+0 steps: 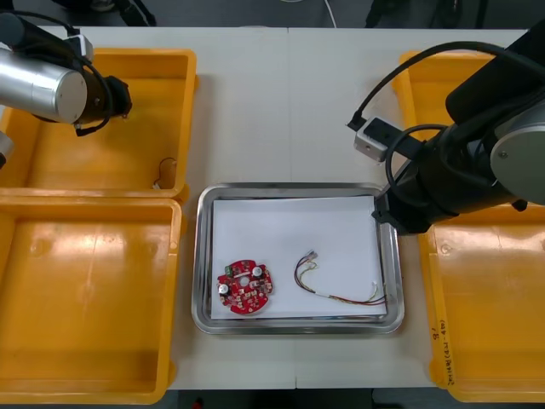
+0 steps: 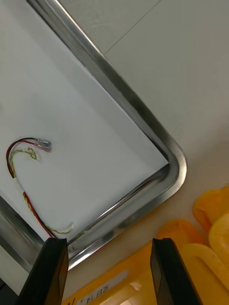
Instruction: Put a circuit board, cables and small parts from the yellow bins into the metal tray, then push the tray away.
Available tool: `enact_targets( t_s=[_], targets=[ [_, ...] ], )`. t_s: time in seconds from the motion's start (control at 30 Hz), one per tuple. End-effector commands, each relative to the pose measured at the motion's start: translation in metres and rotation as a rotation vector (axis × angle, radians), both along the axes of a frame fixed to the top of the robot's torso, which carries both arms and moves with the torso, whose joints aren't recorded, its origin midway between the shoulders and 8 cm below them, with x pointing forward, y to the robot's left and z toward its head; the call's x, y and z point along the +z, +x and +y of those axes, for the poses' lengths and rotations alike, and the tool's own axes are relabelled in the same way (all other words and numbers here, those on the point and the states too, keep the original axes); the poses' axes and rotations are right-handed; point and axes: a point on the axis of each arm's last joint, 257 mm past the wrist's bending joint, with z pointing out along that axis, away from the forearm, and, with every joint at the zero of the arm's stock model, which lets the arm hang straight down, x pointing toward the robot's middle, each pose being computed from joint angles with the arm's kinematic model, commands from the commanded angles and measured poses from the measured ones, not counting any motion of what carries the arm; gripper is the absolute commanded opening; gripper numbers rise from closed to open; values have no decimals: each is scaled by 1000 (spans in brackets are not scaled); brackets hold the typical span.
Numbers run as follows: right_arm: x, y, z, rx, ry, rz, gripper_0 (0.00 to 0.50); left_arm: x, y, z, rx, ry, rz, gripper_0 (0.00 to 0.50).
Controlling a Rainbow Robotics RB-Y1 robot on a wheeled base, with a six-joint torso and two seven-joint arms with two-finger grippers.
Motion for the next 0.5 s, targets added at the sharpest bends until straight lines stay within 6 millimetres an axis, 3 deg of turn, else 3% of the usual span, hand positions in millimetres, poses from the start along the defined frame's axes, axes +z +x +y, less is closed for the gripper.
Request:
enact_targets(
  t_s=[0.03, 0.5],
  targets=[
    [39, 17, -18, -87, 53, -73, 500, 25, 13, -22, -88, 94, -47, 500],
    [70, 56, -80, -291, 125, -68, 500, 17, 19, -21, -85, 112, -68, 500]
  ],
)
